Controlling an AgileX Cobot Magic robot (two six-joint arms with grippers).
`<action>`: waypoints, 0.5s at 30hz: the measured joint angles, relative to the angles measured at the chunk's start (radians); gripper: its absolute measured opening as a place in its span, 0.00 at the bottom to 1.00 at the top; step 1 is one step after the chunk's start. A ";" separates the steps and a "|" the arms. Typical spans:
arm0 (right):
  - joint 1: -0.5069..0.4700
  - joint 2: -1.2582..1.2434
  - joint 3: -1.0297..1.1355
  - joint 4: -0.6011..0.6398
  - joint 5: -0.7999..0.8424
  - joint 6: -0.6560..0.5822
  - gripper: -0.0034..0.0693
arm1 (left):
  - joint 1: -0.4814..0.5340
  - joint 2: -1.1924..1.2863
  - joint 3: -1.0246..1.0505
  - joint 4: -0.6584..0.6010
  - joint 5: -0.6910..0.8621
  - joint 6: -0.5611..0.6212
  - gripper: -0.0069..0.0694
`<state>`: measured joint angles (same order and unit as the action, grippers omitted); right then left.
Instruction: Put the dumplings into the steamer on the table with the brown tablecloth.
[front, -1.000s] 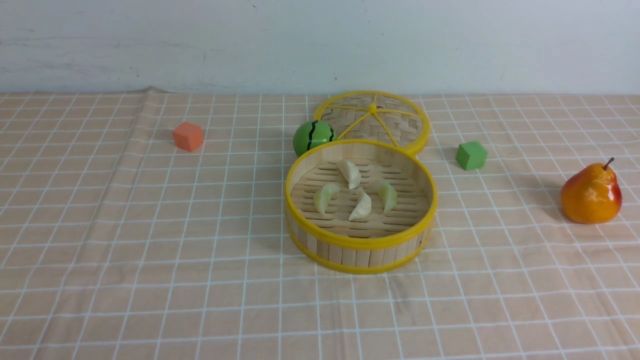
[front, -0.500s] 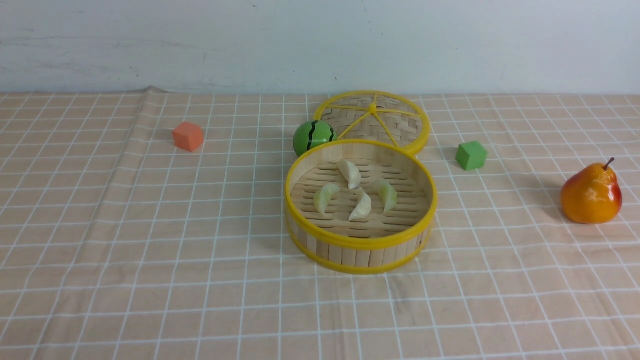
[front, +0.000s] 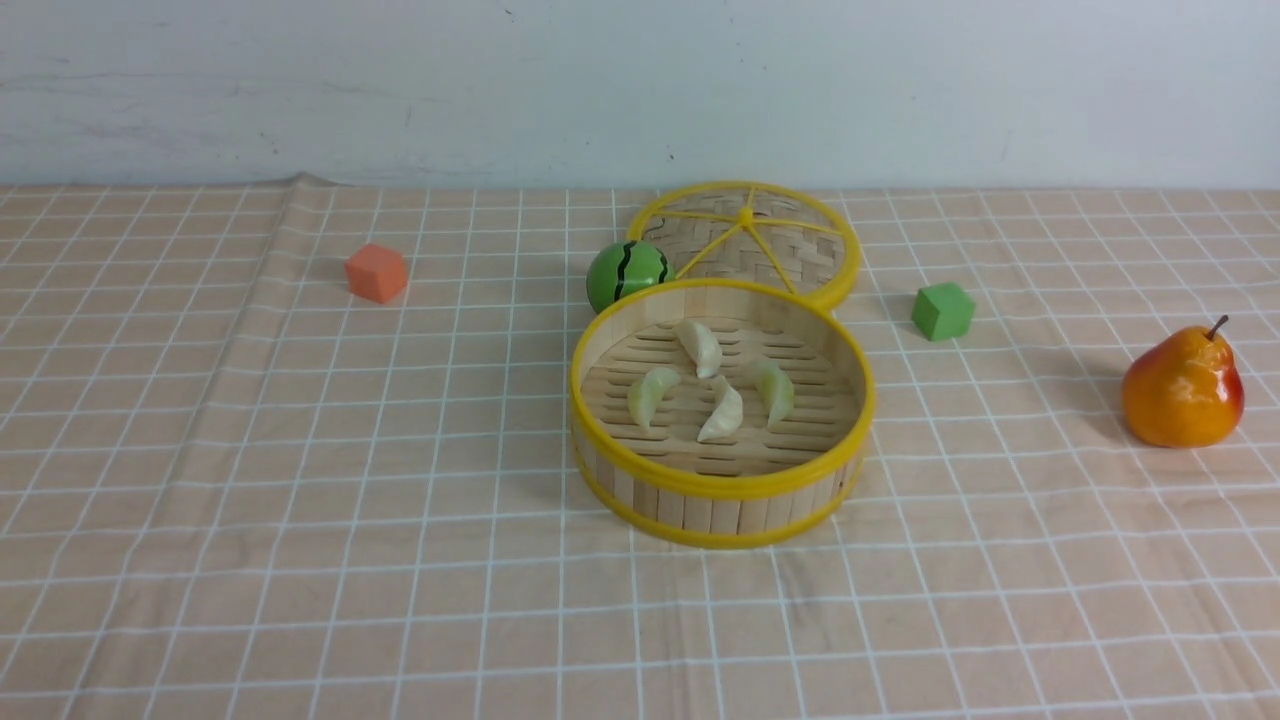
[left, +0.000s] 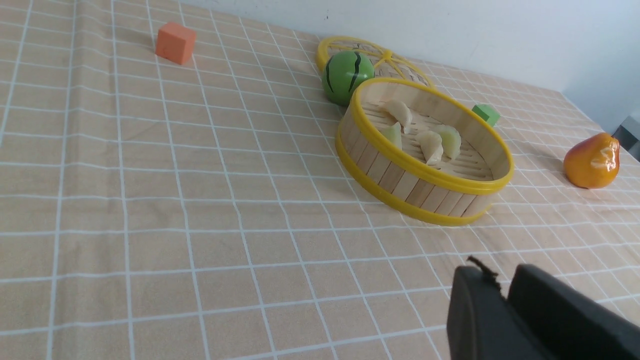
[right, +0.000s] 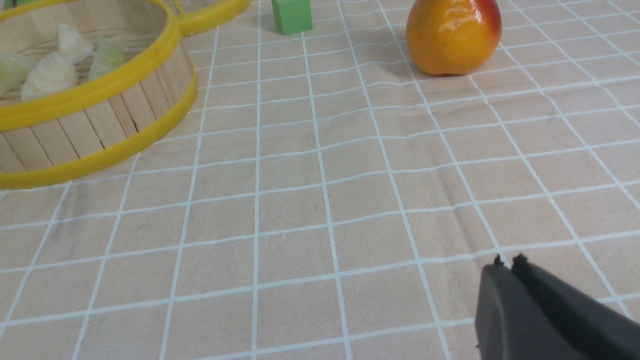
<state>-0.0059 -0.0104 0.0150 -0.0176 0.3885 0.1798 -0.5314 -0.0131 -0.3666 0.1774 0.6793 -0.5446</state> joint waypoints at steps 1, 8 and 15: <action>0.000 0.000 0.000 0.000 0.000 0.000 0.07 | 0.000 0.000 0.000 0.005 0.000 0.000 0.21; 0.000 0.000 0.000 0.000 0.000 0.000 0.08 | 0.005 0.000 0.031 0.021 -0.058 0.000 0.20; 0.000 0.000 0.000 0.000 0.000 0.000 0.10 | 0.243 0.000 0.188 -0.110 -0.346 0.107 0.07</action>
<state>-0.0059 -0.0104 0.0150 -0.0176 0.3888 0.1798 -0.2881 -0.0131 -0.1782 0.0677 0.3334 -0.4381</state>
